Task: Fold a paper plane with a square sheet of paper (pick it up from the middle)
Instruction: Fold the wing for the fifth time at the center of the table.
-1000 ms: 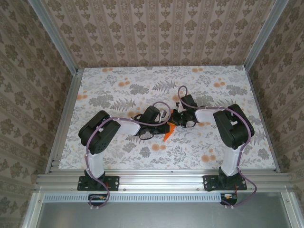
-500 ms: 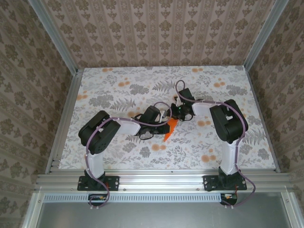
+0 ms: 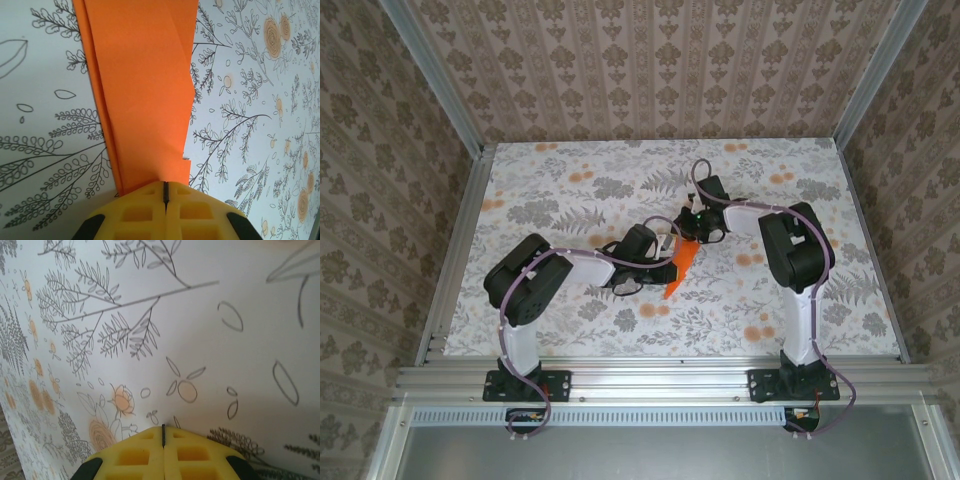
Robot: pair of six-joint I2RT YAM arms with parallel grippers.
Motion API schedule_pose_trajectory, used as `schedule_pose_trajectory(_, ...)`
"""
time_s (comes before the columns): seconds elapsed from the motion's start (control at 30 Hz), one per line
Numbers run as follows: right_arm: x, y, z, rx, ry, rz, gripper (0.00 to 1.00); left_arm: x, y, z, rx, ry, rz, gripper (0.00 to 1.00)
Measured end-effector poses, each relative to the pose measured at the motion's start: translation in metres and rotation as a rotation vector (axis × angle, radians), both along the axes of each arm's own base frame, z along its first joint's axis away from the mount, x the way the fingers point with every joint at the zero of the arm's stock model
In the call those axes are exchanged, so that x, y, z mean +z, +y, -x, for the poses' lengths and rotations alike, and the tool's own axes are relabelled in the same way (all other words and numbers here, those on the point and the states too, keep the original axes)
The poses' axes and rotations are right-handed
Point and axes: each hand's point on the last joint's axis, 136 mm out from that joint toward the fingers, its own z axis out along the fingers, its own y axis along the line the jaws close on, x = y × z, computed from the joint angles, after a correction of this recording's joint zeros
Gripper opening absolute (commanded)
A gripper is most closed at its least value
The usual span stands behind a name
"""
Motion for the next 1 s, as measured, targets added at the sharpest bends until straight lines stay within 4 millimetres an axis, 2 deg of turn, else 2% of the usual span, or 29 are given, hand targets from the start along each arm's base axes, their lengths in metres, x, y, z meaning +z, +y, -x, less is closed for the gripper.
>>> schedule_pose_trajectory(0.2,0.003,-0.007,-0.022,-0.034,-0.034,0.028,0.07,0.000,0.000,0.003,-0.009,0.004,-0.008,0.00)
schedule_pose_trajectory(0.37,0.014,-0.036,-0.049,-0.098,-0.104,0.094,0.14,0.001,0.001,0.010,-0.024,0.014,-0.029,0.02)
schedule_pose_trajectory(0.47,0.028,-0.050,-0.050,-0.112,-0.122,0.122,0.21,0.003,0.001,0.011,-0.029,0.022,-0.051,0.09)
schedule_pose_trajectory(0.53,0.045,-0.056,-0.046,-0.114,-0.152,0.132,0.30,0.004,0.001,0.011,-0.031,0.027,-0.076,0.17)
schedule_pose_trajectory(0.63,0.078,-0.065,-0.027,-0.123,-0.203,0.141,0.44,0.010,-0.001,0.007,-0.035,0.017,-0.107,0.33)
schedule_pose_trajectory(0.77,0.109,-0.086,0.001,-0.172,-0.250,0.150,0.61,0.030,-0.007,-0.007,-0.017,-0.063,-0.160,0.46)
schedule_pose_trajectory(0.87,0.111,-0.112,0.021,-0.230,-0.249,0.177,0.69,0.046,-0.007,-0.010,-0.011,-0.142,-0.217,0.53)
schedule_pose_trajectory(1.0,0.093,-0.142,0.048,-0.300,-0.202,0.222,0.77,0.051,-0.005,-0.002,-0.036,-0.226,-0.327,0.57)
